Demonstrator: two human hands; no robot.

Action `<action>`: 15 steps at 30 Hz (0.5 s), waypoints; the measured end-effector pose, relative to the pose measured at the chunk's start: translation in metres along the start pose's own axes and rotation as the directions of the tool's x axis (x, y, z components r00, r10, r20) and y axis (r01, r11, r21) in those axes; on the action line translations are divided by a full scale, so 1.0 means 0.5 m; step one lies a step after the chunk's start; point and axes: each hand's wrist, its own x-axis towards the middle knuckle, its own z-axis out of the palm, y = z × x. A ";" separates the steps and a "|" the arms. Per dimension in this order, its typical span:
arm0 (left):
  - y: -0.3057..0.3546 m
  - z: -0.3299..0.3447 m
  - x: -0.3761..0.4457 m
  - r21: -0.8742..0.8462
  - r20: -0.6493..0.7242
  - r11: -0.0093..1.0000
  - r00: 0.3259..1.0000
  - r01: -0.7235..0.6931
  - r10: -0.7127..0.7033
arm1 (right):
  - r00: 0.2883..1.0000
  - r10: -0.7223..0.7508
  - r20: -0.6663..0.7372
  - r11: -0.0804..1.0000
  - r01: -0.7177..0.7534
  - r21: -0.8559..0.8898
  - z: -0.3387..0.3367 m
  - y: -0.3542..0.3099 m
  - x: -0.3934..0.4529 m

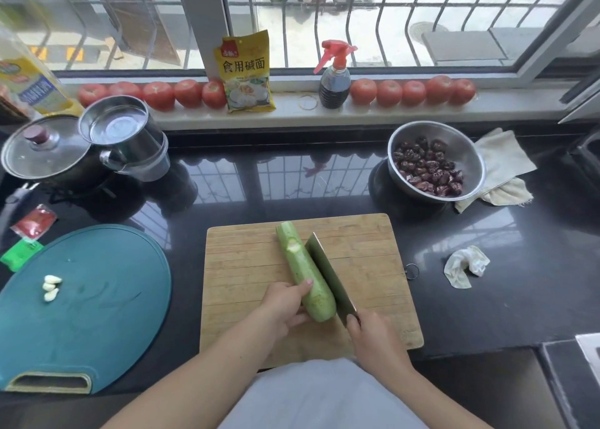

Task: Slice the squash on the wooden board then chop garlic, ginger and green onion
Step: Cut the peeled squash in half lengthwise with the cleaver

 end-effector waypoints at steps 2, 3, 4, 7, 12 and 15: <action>-0.004 0.004 -0.001 0.009 -0.005 1.000 1.000 0.012 -0.012 | 1.000 0.004 -0.005 1.000 -0.004 0.031 -0.002 0.002 -0.004; -0.006 0.004 -0.001 0.014 -0.010 1.000 1.000 0.016 -0.016 | 1.000 0.011 -0.009 0.998 -0.011 0.055 -0.004 0.004 -0.007; -0.006 0.004 -0.001 0.022 -0.014 1.000 1.000 0.020 -0.020 | 1.000 0.020 -0.021 0.997 -0.019 0.075 -0.006 0.006 -0.010; -0.006 0.001 0.000 0.045 -0.017 0.999 0.999 0.030 -0.030 | 0.995 0.029 -0.095 0.993 -0.018 0.115 -0.021 0.013 -0.028; -0.009 0.002 0.001 0.056 -0.027 0.998 0.999 0.021 -0.019 | 0.994 -0.040 -0.102 0.996 0.048 0.071 -0.040 0.018 -0.068; -0.018 0.006 0.005 0.072 -0.030 0.997 0.999 -0.010 0.012 | 0.989 -0.098 -0.112 0.995 0.098 -0.008 -0.033 0.017 -0.079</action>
